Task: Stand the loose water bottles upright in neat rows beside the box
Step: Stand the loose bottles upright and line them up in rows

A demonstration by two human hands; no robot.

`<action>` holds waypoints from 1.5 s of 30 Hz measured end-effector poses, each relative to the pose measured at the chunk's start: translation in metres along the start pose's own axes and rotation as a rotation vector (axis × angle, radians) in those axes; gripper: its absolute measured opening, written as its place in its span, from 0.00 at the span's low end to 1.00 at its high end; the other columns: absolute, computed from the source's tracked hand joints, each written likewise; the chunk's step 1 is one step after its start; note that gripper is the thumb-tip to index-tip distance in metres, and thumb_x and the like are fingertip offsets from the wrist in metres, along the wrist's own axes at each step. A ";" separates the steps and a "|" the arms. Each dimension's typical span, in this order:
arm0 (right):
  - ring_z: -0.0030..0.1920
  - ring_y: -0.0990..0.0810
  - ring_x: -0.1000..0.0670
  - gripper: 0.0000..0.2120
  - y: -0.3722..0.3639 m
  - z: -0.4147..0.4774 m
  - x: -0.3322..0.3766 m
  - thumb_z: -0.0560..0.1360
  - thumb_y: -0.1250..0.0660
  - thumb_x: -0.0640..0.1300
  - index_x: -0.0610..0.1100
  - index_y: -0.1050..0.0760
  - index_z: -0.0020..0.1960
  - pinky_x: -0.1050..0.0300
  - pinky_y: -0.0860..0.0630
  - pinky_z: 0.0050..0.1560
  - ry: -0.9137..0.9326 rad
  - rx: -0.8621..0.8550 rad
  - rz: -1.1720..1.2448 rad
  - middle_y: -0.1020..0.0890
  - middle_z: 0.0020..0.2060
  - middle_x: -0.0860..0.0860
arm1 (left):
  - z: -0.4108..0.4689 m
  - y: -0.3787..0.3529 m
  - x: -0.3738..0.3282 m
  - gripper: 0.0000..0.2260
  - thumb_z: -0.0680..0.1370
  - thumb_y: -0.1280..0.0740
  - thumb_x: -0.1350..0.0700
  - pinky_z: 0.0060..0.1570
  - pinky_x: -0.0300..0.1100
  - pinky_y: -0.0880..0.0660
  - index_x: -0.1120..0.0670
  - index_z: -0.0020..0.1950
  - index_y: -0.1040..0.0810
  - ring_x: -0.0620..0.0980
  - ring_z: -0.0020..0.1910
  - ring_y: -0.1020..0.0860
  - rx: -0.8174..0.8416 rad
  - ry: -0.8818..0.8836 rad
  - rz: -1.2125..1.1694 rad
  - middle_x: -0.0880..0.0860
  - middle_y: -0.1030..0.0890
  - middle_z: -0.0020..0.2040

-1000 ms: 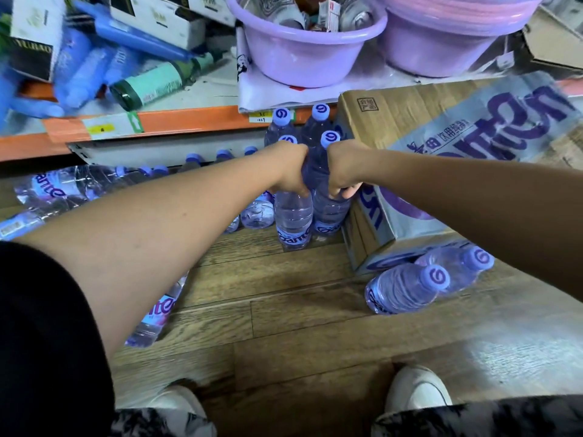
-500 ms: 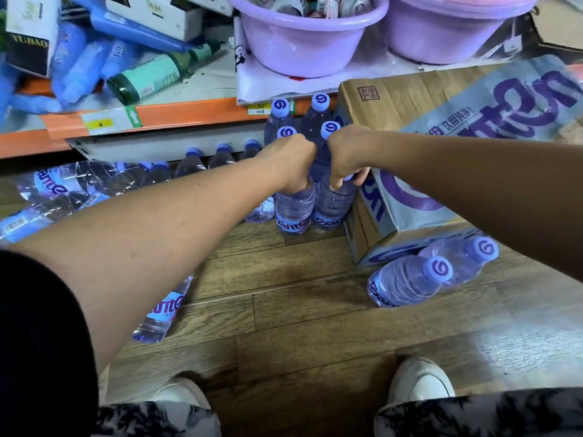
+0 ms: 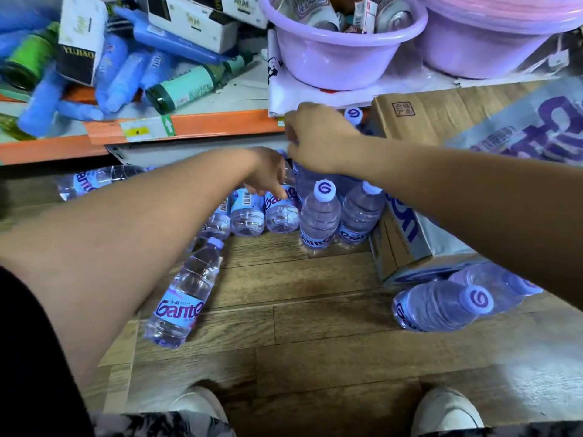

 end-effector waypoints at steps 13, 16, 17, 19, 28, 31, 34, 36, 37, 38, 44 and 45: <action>0.74 0.40 0.38 0.31 -0.089 0.060 0.032 0.77 0.42 0.38 0.36 0.51 0.76 0.47 0.36 0.69 -0.104 0.526 -0.092 0.43 0.74 0.38 | 0.036 -0.027 0.089 0.30 0.81 0.45 0.51 0.77 0.49 0.52 0.53 0.78 0.59 0.53 0.78 0.53 -0.169 0.175 0.051 0.54 0.55 0.79; 0.76 0.49 0.37 0.31 -0.110 0.082 0.034 0.78 0.44 0.37 0.34 0.54 0.76 0.44 0.44 0.75 -0.099 0.615 -0.172 0.47 0.75 0.37 | 0.049 -0.040 0.100 0.32 0.80 0.43 0.54 0.77 0.49 0.53 0.51 0.78 0.60 0.52 0.78 0.54 -0.159 0.193 0.012 0.53 0.56 0.79; 0.76 0.50 0.37 0.30 -0.114 0.089 0.033 0.77 0.45 0.38 0.34 0.52 0.76 0.42 0.45 0.75 -0.100 0.631 -0.197 0.46 0.75 0.38 | 0.054 -0.043 0.103 0.33 0.80 0.42 0.54 0.77 0.49 0.54 0.50 0.78 0.60 0.52 0.78 0.54 -0.154 0.200 0.001 0.53 0.56 0.79; 0.75 0.49 0.36 0.28 -0.124 0.102 0.031 0.78 0.45 0.38 0.35 0.48 0.76 0.41 0.46 0.75 -0.116 0.656 -0.214 0.44 0.75 0.39 | 0.061 -0.047 0.107 0.33 0.80 0.42 0.53 0.77 0.49 0.55 0.50 0.77 0.61 0.52 0.78 0.55 -0.142 0.213 -0.015 0.52 0.57 0.79; 0.72 0.42 0.32 0.28 -0.142 0.139 0.023 0.79 0.42 0.42 0.35 0.49 0.75 0.41 0.37 0.71 -0.271 0.615 -0.179 0.46 0.73 0.35 | 0.107 -0.060 0.107 0.31 0.79 0.45 0.44 0.76 0.51 0.57 0.52 0.78 0.54 0.56 0.78 0.51 -0.183 0.198 -0.097 0.54 0.42 0.78; 0.72 0.41 0.33 0.37 -0.156 0.147 0.017 0.75 0.35 0.45 0.39 0.52 0.75 0.44 0.34 0.69 -0.448 0.554 -0.063 0.45 0.72 0.33 | 0.120 -0.062 0.107 0.32 0.76 0.39 0.45 0.76 0.52 0.54 0.54 0.75 0.46 0.58 0.76 0.43 -0.244 0.203 -0.194 0.60 0.32 0.72; 0.72 0.41 0.33 0.42 -0.161 0.155 0.015 0.73 0.34 0.44 0.44 0.58 0.77 0.44 0.32 0.66 -0.517 0.545 0.021 0.44 0.72 0.32 | 0.125 -0.060 0.107 0.27 0.75 0.38 0.48 0.75 0.54 0.53 0.57 0.71 0.40 0.58 0.72 0.35 -0.305 0.247 -0.294 0.62 0.26 0.65; 0.72 0.41 0.33 0.44 -0.158 0.156 0.013 0.73 0.34 0.43 0.46 0.62 0.77 0.44 0.32 0.66 -0.552 0.545 0.072 0.45 0.73 0.32 | 0.123 -0.052 0.104 0.22 0.76 0.41 0.51 0.75 0.55 0.52 0.59 0.67 0.36 0.58 0.69 0.31 -0.320 0.307 -0.324 0.60 0.23 0.62; 0.72 0.41 0.33 0.45 -0.157 0.156 0.012 0.73 0.34 0.42 0.46 0.63 0.77 0.44 0.32 0.66 -0.559 0.535 0.078 0.45 0.73 0.32 | 0.123 -0.048 0.104 0.20 0.76 0.41 0.52 0.74 0.55 0.51 0.59 0.65 0.35 0.58 0.68 0.30 -0.309 0.334 -0.338 0.59 0.23 0.62; 0.72 0.40 0.33 0.45 -0.156 0.156 0.012 0.73 0.33 0.42 0.45 0.63 0.77 0.43 0.33 0.67 -0.556 0.516 0.070 0.44 0.72 0.33 | 0.123 -0.045 0.106 0.19 0.76 0.41 0.52 0.73 0.55 0.48 0.59 0.64 0.34 0.58 0.67 0.30 -0.296 0.347 -0.366 0.59 0.24 0.61; 0.72 0.41 0.32 0.42 -0.151 0.147 0.016 0.73 0.32 0.45 0.34 0.55 0.75 0.40 0.36 0.69 -0.524 0.388 0.064 0.44 0.71 0.31 | 0.119 -0.039 0.123 0.15 0.63 0.29 0.45 0.60 0.47 0.29 0.52 0.43 0.24 0.56 0.57 0.23 -0.210 0.338 -0.597 0.54 0.21 0.44; 0.72 0.41 0.33 0.41 -0.148 0.146 0.017 0.74 0.33 0.46 0.33 0.54 0.75 0.42 0.36 0.69 -0.521 0.371 0.073 0.44 0.71 0.32 | 0.113 -0.038 0.124 0.13 0.62 0.27 0.46 0.52 0.44 0.26 0.53 0.37 0.24 0.55 0.52 0.22 -0.192 0.319 -0.655 0.53 0.22 0.39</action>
Point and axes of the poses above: each hand's wrist, its own z-axis towards the middle knuckle, its own y-axis out of the back of the hand, x = y × z, the point moved 1 cm from there along z, towards the middle knuckle
